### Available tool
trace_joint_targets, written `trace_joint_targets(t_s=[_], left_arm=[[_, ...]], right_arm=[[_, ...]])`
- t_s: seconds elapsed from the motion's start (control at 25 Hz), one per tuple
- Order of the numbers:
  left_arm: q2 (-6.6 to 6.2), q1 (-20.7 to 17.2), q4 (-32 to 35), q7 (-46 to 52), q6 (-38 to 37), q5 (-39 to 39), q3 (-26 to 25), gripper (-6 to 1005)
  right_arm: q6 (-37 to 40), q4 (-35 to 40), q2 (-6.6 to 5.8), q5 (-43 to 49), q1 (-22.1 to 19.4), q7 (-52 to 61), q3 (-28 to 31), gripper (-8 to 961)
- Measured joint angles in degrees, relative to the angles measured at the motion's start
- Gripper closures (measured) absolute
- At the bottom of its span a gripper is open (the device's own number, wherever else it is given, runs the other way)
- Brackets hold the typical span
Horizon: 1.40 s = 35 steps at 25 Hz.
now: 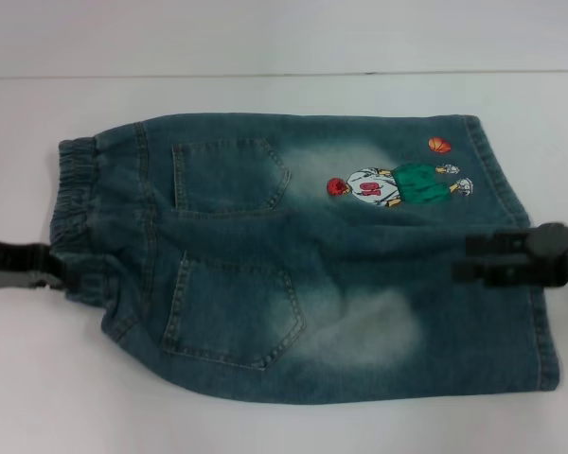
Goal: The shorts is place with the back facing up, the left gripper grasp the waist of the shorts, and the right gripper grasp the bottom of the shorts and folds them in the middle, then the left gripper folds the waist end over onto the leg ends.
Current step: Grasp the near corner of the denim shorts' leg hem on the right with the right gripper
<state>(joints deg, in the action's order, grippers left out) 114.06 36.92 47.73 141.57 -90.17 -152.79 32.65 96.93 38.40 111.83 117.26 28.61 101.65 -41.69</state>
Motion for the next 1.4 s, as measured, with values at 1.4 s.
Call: trace_joint_targets(t_s=[1.4], left_arm=[[0.79, 2.47, 3.04, -2.64, 0.56, 4.26, 0.30, 955]], right_arm=[[8.54, 6.72, -0.78, 40.62, 10.31, 16.50, -2.73, 117]])
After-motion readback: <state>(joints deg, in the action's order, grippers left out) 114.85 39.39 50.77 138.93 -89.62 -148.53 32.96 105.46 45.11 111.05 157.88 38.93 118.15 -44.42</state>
